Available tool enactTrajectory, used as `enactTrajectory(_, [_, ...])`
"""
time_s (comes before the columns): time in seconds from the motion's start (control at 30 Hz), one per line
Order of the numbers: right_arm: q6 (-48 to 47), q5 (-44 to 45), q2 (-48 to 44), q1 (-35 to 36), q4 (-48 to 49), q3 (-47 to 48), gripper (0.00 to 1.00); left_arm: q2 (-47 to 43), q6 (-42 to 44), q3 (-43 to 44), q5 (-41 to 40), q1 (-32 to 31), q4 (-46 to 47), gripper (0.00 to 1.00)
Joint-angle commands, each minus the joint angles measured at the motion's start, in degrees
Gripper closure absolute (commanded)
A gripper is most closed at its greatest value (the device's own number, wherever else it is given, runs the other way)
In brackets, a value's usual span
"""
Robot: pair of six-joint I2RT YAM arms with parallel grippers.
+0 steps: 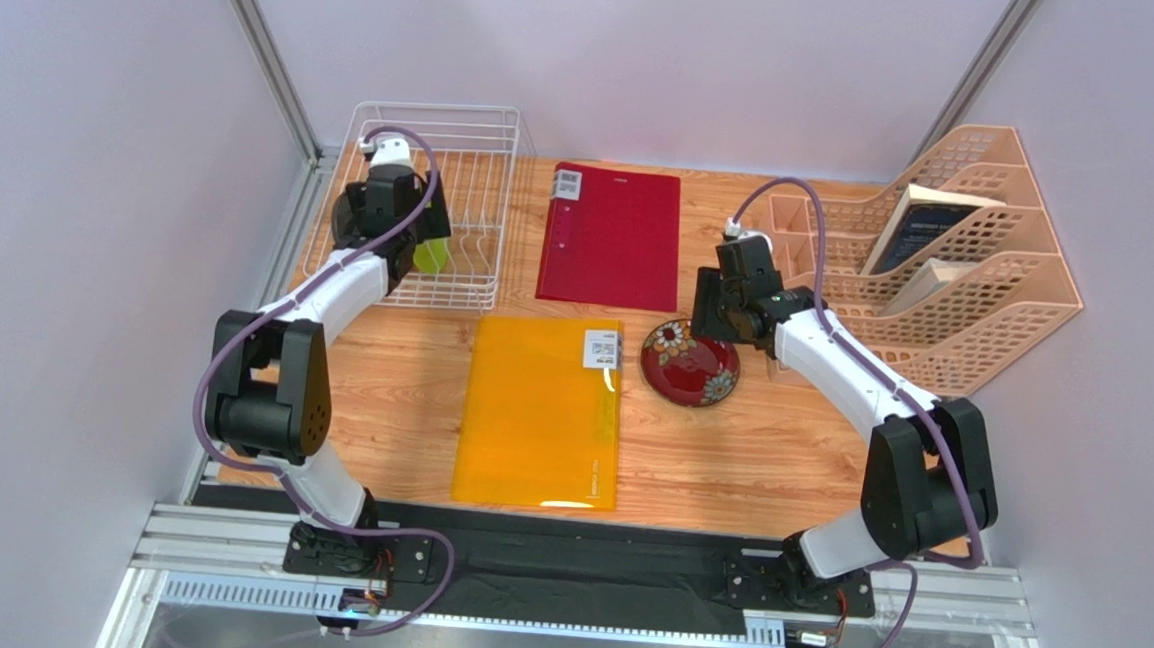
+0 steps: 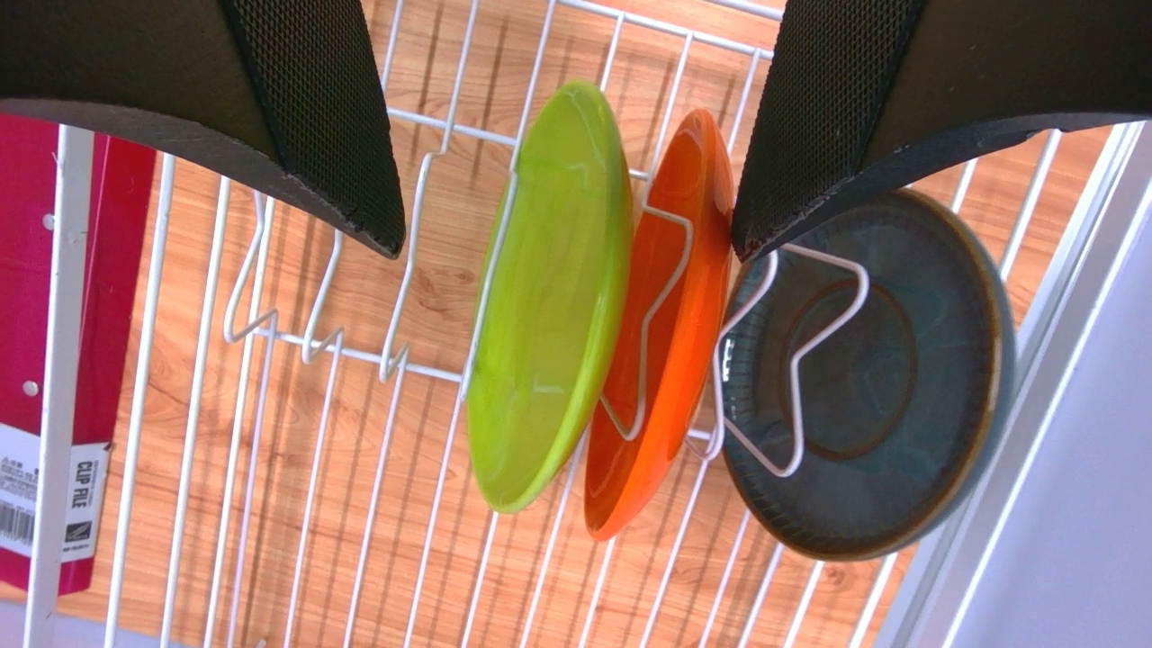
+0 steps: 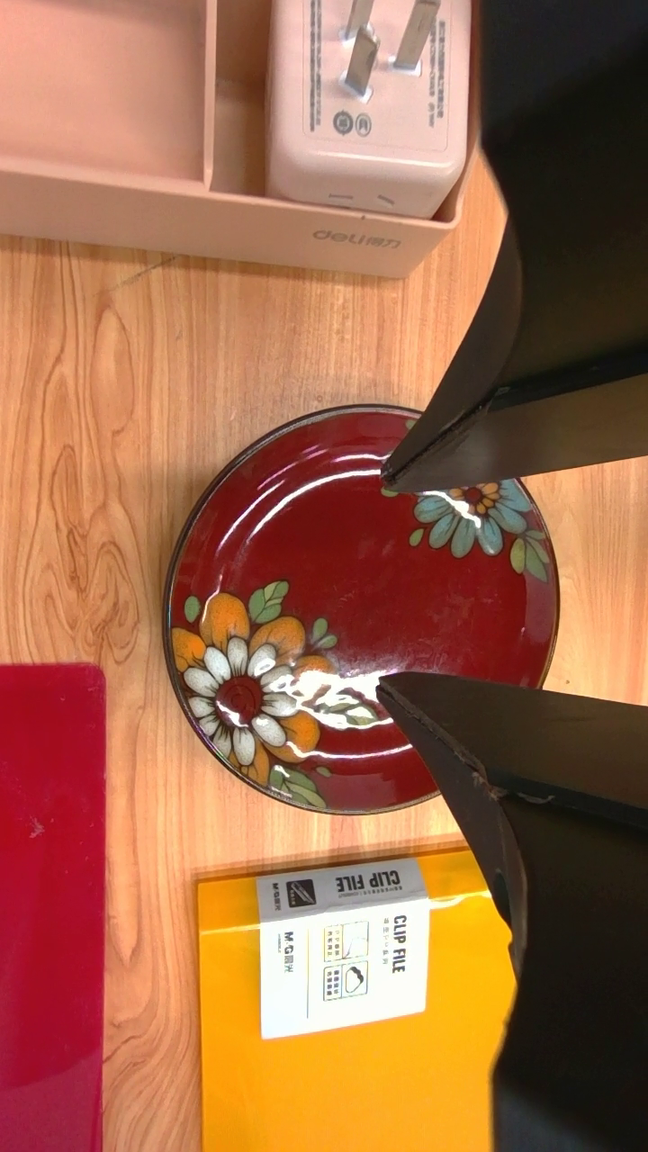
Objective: Unload the plates from the dish rack
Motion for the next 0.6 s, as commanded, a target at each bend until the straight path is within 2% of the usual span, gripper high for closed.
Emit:
enactTrajectory(0.0, [0.33, -1.63, 1.53, 0.15, 2.49, 1.41, 0.43, -5.65, -0.9, -1.18, -1.99, 0.05, 2.93, 0.05])
enactTrajectory(0.23, [0.51, -3.13, 3.48, 0.15, 2.58, 2.11, 0.43, -9.79, -1.07, -2.76, 0.2, 0.05, 2.93, 0.04])
enactTrajectory(0.57, [0.33, -2.78, 2.51, 0.06, 2.49, 1.85, 0.44, -3.29, -2.3, 1.1, 3.81, 0.05, 1.87, 0.09])
